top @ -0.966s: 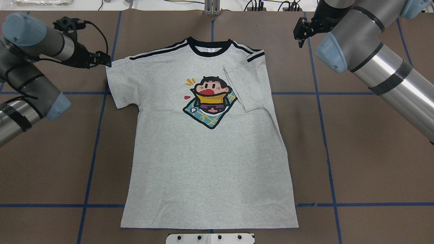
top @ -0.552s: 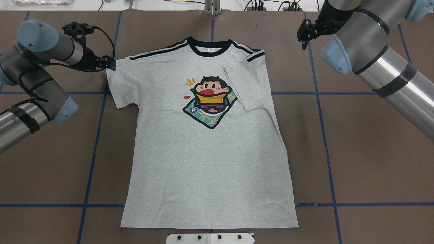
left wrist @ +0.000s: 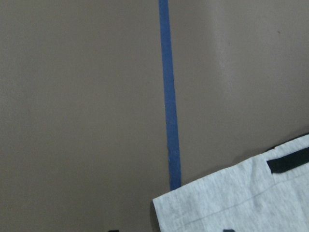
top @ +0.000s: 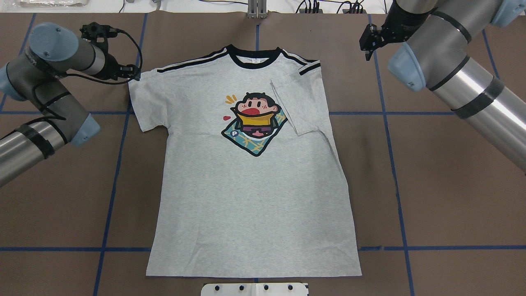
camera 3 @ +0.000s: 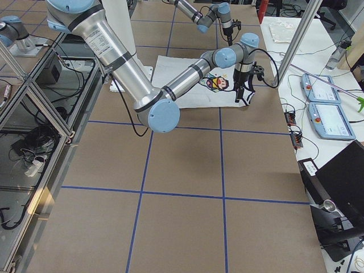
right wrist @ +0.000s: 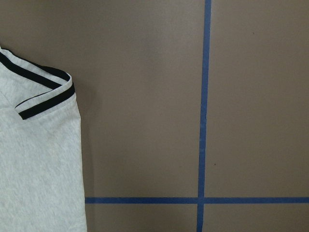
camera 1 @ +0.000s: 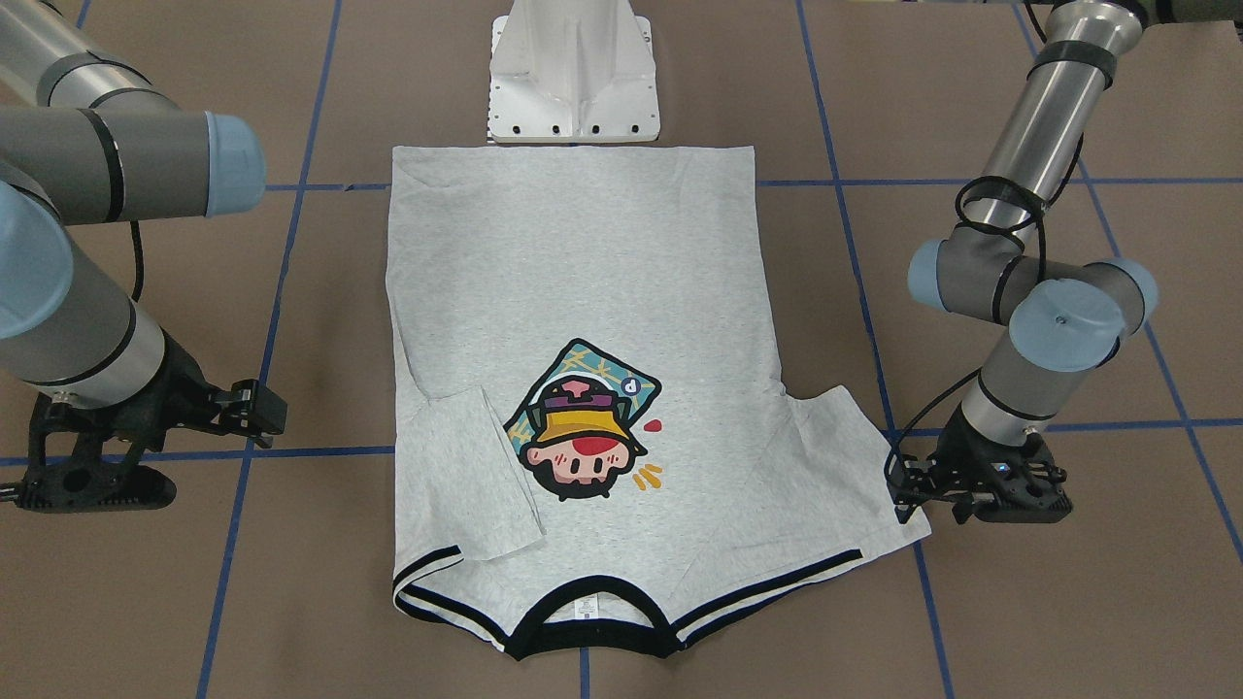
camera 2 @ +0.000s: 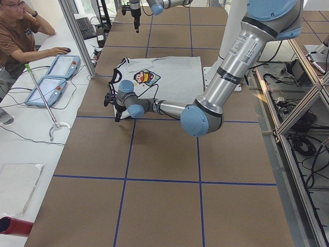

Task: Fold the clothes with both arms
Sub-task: 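Position the left gripper above the sleeve nearest it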

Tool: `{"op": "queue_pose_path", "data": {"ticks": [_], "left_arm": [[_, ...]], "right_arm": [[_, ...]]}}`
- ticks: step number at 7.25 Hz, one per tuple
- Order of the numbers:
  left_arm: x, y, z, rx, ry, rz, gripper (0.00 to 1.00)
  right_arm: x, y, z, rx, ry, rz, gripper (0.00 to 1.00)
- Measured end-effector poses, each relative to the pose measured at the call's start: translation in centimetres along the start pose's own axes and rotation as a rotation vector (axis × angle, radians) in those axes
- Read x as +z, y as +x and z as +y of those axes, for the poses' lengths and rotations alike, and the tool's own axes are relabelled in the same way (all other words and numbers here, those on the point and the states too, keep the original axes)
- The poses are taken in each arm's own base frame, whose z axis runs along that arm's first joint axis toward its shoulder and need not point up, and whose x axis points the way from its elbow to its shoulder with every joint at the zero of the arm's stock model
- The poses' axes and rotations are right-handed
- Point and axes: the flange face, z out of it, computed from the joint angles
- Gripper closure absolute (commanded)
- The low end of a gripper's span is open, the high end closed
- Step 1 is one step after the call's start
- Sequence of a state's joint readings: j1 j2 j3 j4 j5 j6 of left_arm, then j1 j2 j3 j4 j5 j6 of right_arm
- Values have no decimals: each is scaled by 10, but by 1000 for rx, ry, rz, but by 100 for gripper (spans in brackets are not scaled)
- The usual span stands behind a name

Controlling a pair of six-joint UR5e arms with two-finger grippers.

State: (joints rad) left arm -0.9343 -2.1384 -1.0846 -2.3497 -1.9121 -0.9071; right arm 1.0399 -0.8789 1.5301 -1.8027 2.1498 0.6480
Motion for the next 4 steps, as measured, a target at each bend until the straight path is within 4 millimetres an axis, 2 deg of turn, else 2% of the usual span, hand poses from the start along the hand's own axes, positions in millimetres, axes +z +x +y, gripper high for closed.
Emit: {"op": "queue_pose_path", "data": {"ticks": [4], "left_arm": [[6, -1, -3, 14, 1, -12, 39]], "right_arm": [[2, 0, 0, 4, -2, 3, 1]]}}
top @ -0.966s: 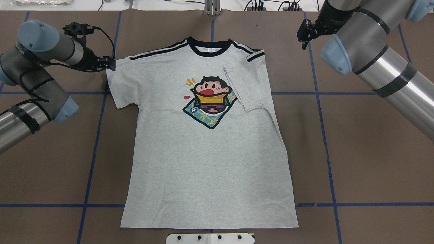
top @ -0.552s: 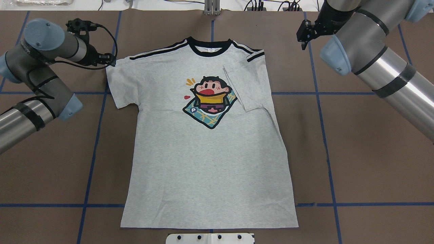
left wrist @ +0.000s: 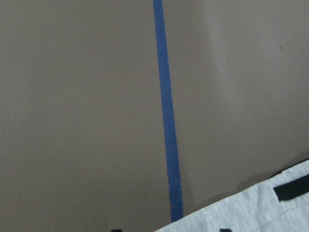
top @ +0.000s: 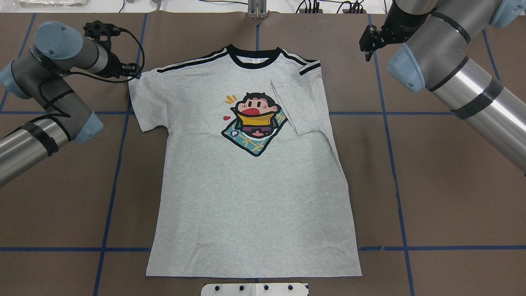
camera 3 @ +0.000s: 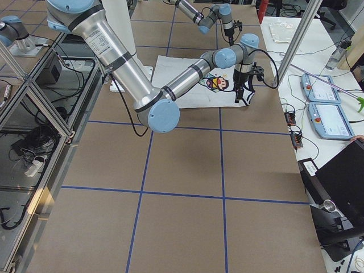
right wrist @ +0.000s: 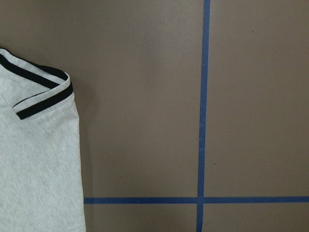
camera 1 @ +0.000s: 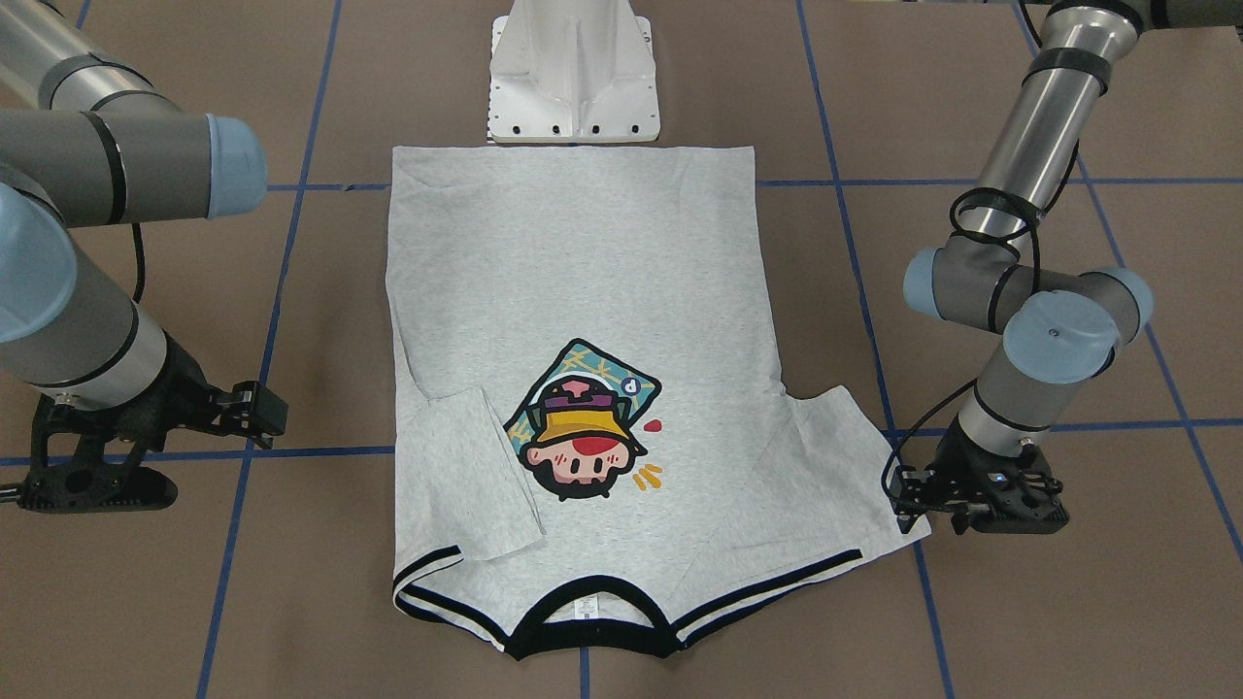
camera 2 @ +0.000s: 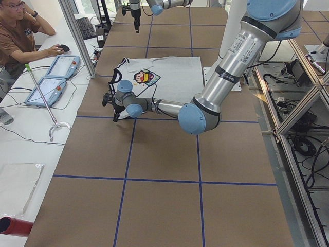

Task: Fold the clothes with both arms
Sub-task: 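Position the left gripper above the sleeve nearest it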

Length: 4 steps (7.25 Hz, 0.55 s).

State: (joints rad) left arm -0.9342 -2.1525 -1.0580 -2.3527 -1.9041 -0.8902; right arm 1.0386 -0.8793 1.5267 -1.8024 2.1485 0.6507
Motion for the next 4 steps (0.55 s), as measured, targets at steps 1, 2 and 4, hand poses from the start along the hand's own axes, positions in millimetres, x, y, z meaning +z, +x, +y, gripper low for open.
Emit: {"op": "queue_pose_path", "data": {"ticks": [1, 2, 4], "left_arm": [[0, 0, 0, 1, -1, 0, 39], [1, 0, 1, 0, -3, 0, 40], [3, 0, 2, 2, -6, -1, 40]], "right_arm": [[0, 0, 0, 1, 0, 0, 1], [0, 0, 0, 1, 0, 1, 1], [0, 0, 0, 1, 0, 1, 1]]}}
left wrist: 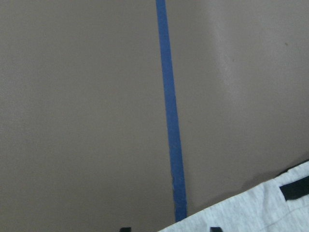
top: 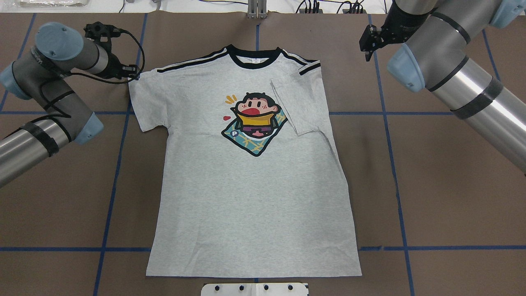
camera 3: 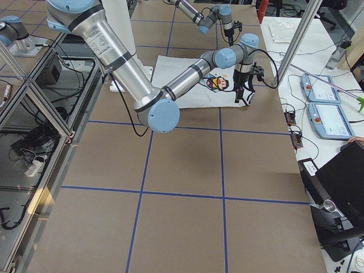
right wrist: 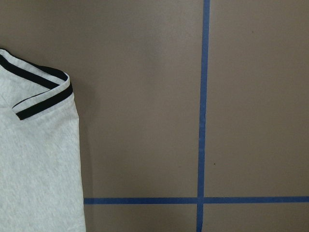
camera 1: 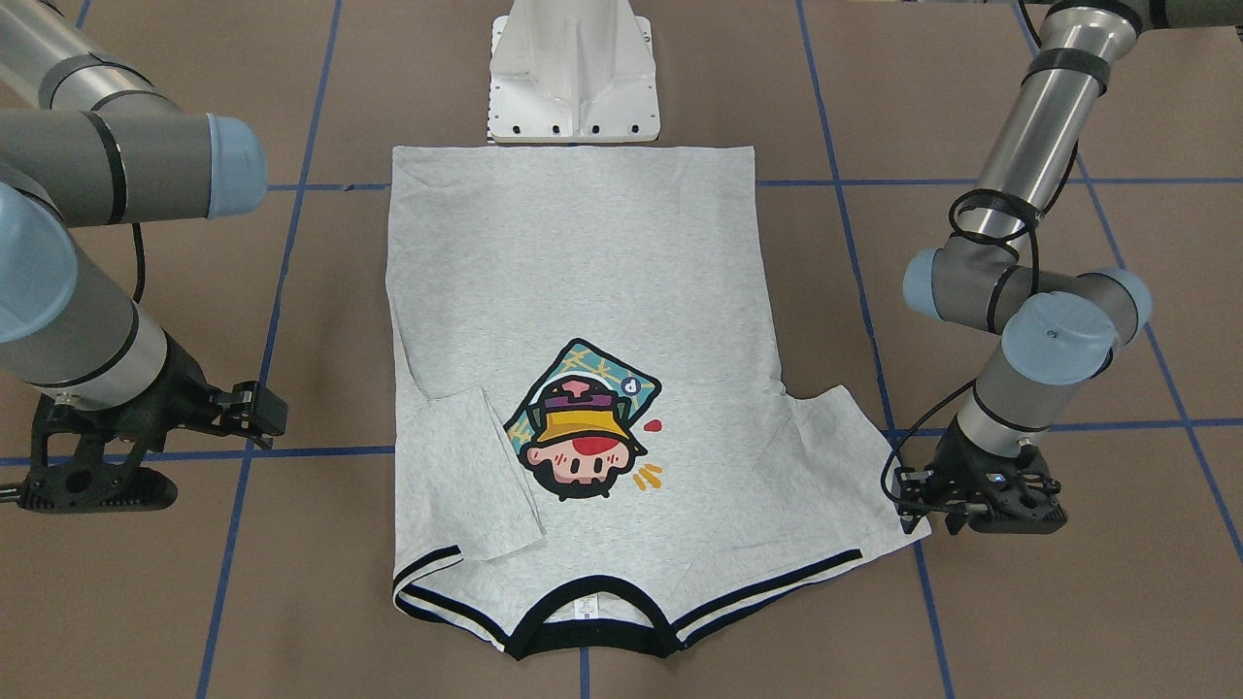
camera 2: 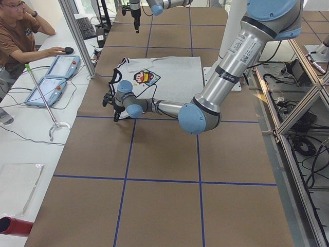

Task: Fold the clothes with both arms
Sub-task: 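Position the left gripper above the sleeve nearest it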

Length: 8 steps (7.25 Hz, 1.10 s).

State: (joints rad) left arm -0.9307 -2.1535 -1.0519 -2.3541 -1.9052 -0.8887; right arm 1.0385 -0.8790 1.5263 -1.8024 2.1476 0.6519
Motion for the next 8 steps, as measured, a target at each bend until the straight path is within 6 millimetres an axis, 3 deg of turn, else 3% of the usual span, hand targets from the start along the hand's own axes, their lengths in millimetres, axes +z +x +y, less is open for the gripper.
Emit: {"op": "queue_pose_path", "data": {"ticks": [3, 4, 8], "left_arm": [[3, 3, 3, 4, -5, 1, 44], [5, 3, 4, 5, -9, 0, 49], [3, 11, 0, 5, -5, 5, 95]], "right_arm": [[-1, 1, 0, 1, 1, 0, 1], [-1, 1, 0, 1, 1, 0, 1], [-1, 0, 0, 0, 1, -1, 1]]}}
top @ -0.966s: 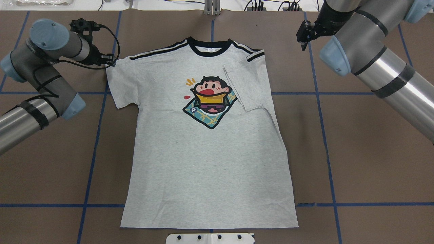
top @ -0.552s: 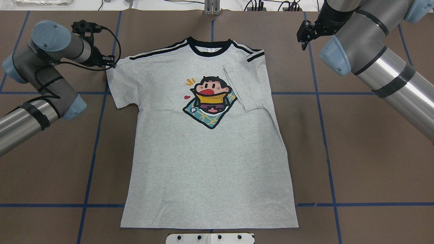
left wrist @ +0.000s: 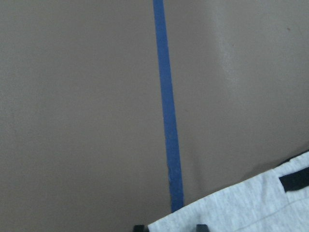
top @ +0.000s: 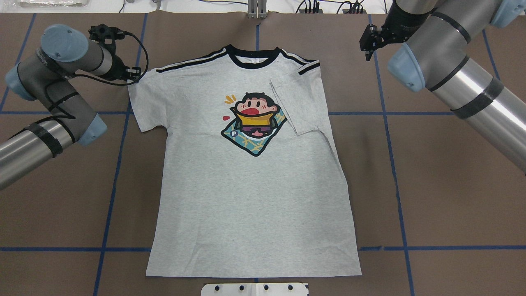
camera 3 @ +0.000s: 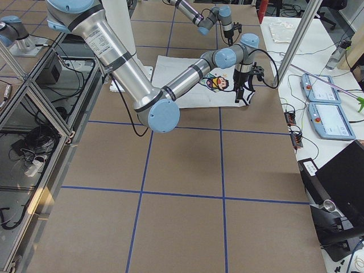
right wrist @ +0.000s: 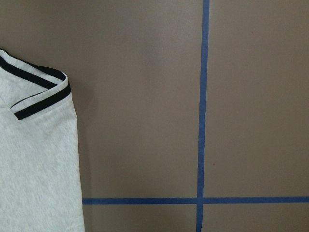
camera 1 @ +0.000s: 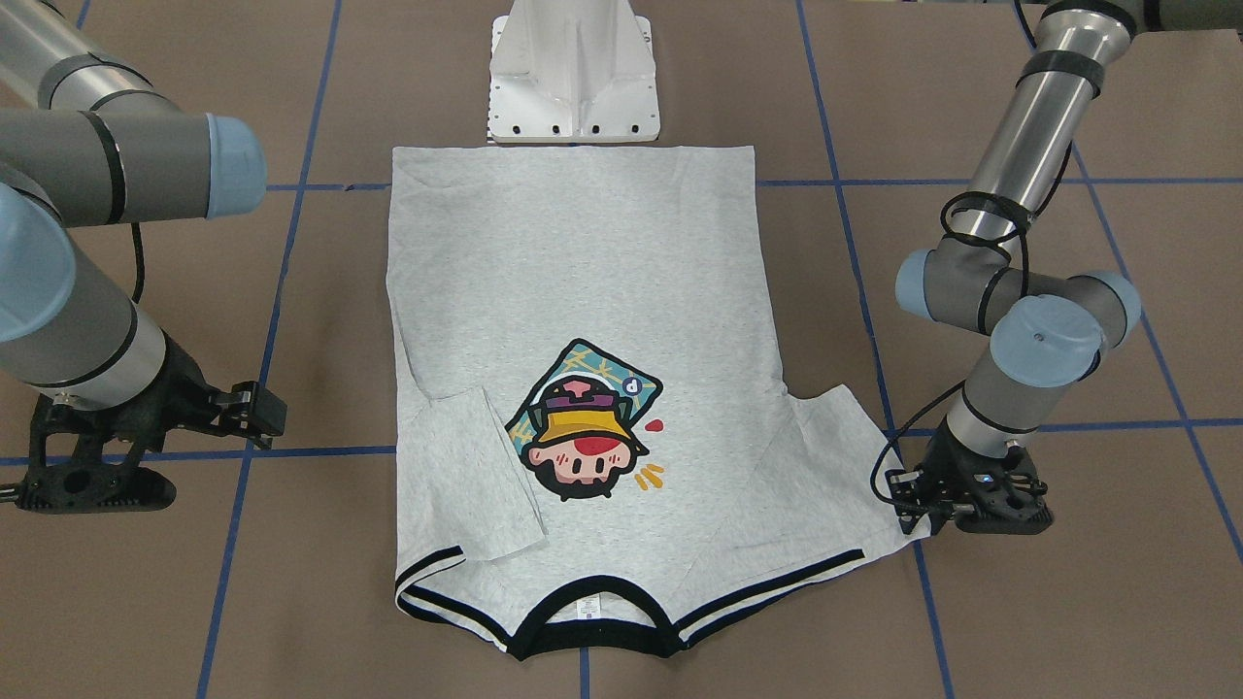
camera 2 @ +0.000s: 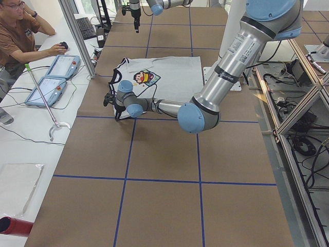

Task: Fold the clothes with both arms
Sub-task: 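Position the left gripper above the sleeve nearest it, then fold that sleeve inward toward the collar with the left gripper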

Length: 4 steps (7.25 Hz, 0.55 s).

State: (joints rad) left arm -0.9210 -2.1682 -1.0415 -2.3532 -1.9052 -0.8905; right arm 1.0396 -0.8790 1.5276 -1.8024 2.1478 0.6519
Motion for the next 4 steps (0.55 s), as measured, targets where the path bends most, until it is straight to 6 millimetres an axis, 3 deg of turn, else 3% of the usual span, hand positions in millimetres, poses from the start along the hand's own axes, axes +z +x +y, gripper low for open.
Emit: {"op": "queue_pose_path", "data": {"ticks": [1, 4], "left_arm": [[-2, 3, -2, -1, 2, 3, 100], [-13, 17, -8, -1, 4, 18, 100]], "right_arm": [[0, 0, 0, 0, 0, 0, 1], [4, 4, 0, 3, -5, 4, 1]]}}
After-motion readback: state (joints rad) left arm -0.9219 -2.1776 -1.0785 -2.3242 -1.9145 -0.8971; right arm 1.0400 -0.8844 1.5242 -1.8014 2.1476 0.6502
